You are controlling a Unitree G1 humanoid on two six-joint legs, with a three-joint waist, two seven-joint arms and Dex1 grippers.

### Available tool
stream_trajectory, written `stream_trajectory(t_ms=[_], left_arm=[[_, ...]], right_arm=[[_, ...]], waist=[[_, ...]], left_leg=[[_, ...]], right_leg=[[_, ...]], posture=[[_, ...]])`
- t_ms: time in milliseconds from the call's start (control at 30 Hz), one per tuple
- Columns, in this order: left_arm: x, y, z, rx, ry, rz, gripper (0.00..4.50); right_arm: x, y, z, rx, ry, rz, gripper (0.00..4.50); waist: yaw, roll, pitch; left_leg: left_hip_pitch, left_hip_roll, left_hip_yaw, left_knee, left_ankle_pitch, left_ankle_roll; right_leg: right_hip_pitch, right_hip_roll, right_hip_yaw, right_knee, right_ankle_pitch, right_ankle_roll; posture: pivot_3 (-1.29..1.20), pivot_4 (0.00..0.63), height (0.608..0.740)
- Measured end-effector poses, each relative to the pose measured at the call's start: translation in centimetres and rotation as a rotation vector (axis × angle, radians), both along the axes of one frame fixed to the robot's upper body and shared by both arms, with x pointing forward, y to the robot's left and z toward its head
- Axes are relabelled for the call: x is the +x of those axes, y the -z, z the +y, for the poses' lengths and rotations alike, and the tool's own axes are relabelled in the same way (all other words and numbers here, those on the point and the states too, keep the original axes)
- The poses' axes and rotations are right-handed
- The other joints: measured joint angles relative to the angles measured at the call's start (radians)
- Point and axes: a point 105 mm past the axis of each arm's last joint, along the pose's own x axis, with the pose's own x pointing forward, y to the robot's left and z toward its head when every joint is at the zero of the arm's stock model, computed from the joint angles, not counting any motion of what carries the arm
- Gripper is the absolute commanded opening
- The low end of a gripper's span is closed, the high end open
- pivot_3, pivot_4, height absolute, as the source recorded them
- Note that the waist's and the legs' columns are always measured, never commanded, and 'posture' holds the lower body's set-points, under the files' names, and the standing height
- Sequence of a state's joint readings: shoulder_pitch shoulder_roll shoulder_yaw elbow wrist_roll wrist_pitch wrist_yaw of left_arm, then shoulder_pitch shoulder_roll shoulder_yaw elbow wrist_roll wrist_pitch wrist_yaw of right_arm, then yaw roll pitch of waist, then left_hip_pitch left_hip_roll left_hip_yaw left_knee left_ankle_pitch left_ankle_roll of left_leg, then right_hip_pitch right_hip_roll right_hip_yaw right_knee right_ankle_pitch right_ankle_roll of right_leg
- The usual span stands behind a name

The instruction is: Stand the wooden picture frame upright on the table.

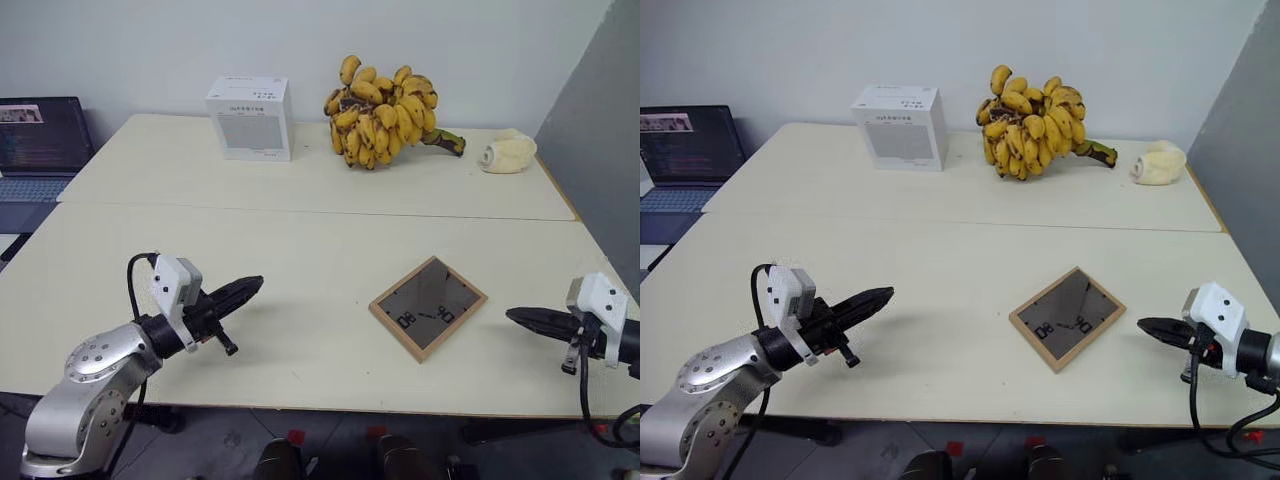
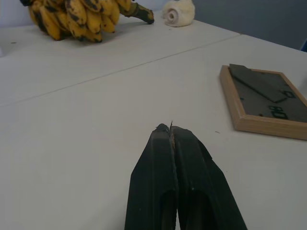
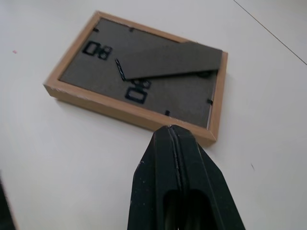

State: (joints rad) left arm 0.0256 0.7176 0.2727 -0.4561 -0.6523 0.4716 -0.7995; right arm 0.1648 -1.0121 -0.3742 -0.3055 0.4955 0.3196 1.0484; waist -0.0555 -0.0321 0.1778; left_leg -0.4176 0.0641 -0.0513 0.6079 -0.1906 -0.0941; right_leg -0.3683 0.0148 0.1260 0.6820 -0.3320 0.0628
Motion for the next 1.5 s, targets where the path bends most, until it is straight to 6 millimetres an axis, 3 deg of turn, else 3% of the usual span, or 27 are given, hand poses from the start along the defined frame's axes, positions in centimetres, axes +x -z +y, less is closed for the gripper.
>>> stream_trajectory(t_ms=[533,967,1133,1233,1333,1500], left_arm=[[1.2,-2.7,-0.9,0.013,0.016,-0.094,0.06],[2.5,-2.8,-1.9,0.010,0.066,-0.076,0.06],[4.3,-1.3,-2.7,0.030,0.083,-0.028,0.06],[6.2,0.9,-3.6,0.089,0.085,0.030,0.06],[8.9,3.0,-5.9,0.172,0.116,0.058,0.06],[12.2,3.6,-10.1,0.226,0.182,0.020,0.06]], right_arm=[[-0.1,0.9,1.6,0.060,0.009,0.002,0.00],[-0.1,1.2,1.8,0.071,0.044,-0.016,0.00],[0.6,1.5,1.3,0.032,0.135,-0.076,0.00],[1.3,2.3,0.9,0.004,0.209,-0.103,0.00],[1.4,3.2,1.0,0.010,0.259,-0.109,0.00],[0.6,3.8,1.3,-0.009,0.275,-0.107,0.00]], waist=[[0.005,0.000,0.001],[0.006,0.000,0.001],[0.008,0.000,0.001],[0.008,0.000,0.001],[0.020,0.000,0.001],[0.026,0.000,0.001]], left_leg=[[-0.001,0.000,0.000,0.000,0.000,0.000],[-0.001,0.000,0.000,0.001,0.000,0.000],[-0.001,-0.001,-0.001,0.001,0.000,0.000],[-0.002,-0.001,-0.001,0.002,0.000,0.000],[-0.002,-0.002,-0.001,0.003,0.000,0.000],[-0.006,-0.002,-0.002,0.003,0.000,0.000]], right_leg=[[0.000,0.000,0.000,0.000,0.001,0.001],[0.000,0.000,-0.001,0.000,0.001,0.001],[0.000,0.000,-0.001,0.000,0.001,0.002],[0.000,0.000,-0.001,0.000,0.002,0.003],[0.000,0.000,-0.001,0.001,0.004,0.001],[-0.002,0.000,-0.001,0.000,0.005,-0.001]], posture=[[0.00,0.150,0.740],[0.00,0.150,0.740],[0.00,0.150,0.740],[0.00,0.150,0.740],[0.00,0.150,0.740],[0.00,0.150,0.740]])
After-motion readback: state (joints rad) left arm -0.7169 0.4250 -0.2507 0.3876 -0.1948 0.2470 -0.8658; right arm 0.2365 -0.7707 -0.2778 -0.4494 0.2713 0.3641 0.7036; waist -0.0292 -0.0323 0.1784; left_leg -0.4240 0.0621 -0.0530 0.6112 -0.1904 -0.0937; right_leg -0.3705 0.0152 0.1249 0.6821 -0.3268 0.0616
